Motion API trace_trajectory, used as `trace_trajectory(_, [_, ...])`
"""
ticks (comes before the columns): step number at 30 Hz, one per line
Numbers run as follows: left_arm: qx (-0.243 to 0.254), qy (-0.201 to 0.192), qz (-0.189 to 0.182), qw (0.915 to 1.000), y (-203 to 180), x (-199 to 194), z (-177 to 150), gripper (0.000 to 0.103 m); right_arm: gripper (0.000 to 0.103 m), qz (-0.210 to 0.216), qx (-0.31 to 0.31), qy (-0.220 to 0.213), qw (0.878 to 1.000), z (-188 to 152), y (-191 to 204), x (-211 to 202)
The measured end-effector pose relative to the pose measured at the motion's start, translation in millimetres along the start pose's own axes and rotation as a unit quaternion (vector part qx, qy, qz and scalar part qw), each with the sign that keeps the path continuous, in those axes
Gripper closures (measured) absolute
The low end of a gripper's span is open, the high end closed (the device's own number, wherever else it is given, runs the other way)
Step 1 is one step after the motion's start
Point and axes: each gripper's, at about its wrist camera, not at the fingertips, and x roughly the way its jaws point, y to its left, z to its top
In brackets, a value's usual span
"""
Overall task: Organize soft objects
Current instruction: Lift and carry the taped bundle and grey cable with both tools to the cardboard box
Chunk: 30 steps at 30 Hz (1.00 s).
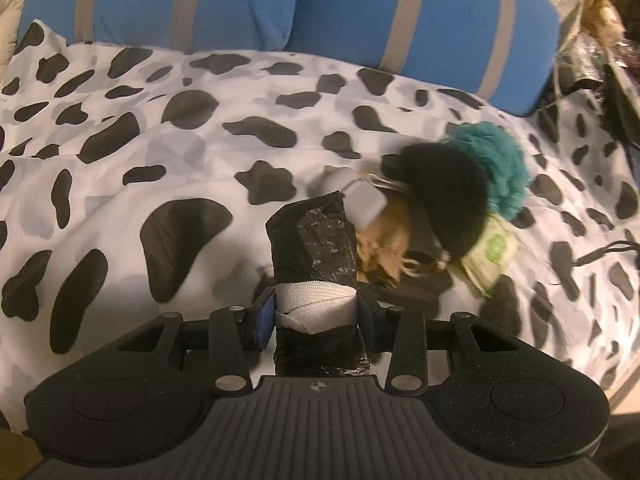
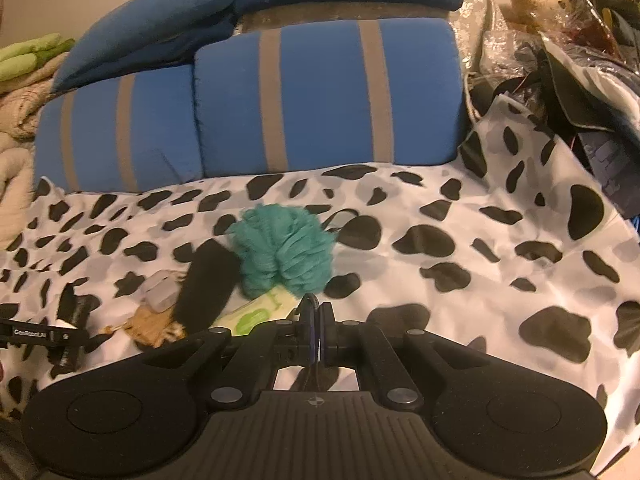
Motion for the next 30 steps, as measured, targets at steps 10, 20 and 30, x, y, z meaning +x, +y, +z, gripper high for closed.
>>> trace_trajectory(10, [0.02,-0.003,-0.034,0.9992,-21,-28,-33,0.062,0.099,0.044,-0.006,0.03,0.999,-25,17,-27])
trace_trajectory(20, [0.033,0.013,-0.056,0.9978,-41,-54,-67,0.062,0.098,0.088,-0.026,0.072,0.993,-53,38,-50])
trace_trajectory(30, [0.062,0.067,-0.068,0.9935,-65,-62,-97,0.062,0.098,0.137,-0.083,0.188,0.969,-88,66,-50])
